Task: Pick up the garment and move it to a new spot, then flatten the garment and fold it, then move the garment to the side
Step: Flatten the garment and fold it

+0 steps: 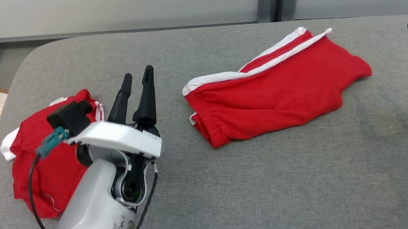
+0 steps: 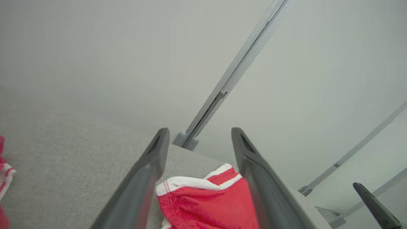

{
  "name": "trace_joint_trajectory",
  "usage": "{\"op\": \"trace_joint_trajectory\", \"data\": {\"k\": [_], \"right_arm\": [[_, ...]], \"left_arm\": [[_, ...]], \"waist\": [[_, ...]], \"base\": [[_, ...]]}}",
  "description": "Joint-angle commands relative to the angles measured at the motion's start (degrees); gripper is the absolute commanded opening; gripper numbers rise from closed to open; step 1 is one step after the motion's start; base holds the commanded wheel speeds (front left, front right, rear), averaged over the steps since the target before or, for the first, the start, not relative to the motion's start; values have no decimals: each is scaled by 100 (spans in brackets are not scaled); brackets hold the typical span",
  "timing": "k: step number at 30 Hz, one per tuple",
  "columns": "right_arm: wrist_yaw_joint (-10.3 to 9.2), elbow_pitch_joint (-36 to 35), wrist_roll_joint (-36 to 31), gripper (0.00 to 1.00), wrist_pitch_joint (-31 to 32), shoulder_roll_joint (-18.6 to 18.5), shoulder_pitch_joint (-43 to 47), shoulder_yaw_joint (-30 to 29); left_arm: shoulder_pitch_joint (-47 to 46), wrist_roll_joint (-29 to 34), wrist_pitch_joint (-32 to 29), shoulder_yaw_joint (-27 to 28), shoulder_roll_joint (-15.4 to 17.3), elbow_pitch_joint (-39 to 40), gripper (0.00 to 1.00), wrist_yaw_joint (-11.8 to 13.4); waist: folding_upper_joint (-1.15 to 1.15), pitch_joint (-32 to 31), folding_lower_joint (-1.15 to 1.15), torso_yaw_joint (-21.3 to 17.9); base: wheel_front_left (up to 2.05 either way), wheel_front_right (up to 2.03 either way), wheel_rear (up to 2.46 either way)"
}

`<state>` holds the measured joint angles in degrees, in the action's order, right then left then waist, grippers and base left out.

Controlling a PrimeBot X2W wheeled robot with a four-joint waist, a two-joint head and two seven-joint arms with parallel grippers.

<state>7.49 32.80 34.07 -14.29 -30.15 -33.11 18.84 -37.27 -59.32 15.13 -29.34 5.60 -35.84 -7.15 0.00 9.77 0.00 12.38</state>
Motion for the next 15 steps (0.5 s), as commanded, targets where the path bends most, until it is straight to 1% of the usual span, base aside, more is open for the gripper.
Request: {"op": "trace_joint_trajectory", "data": {"k": [1,2,5,8,12,15], "right_arm": [[0,-133,-202,100,-64,154,289,-138],[0,-133,-202,100,-64,154,289,-138],[0,-430,-576,100,-95,425,754,-460],[0,-802,-967,100,-97,775,1234,-845],[0,-1135,-1439,100,-98,1185,1740,-1129],[-1,-1281,-1637,100,-99,1444,2012,-1297]], "left_arm": [[409,469,1,314,-30,300,100,25],[409,469,1,314,-30,300,100,25],[1036,1332,1,788,-106,830,100,22],[1593,2092,1,1073,-177,1226,100,7],[2189,2688,1,1418,-230,1653,100,-21],[2553,2939,1,1609,-251,1926,100,-24]], "waist": [[0,-227,0,-267],[0,-227,0,-267],[0,-286,0,-396],[0,-329,0,-494],[0,-372,0,-616],[0,-403,0,-677]], "base": [[0,0,0],[0,0,0],[0,0,0],[0,0,0],[0,0,0],[0,0,0]]}}
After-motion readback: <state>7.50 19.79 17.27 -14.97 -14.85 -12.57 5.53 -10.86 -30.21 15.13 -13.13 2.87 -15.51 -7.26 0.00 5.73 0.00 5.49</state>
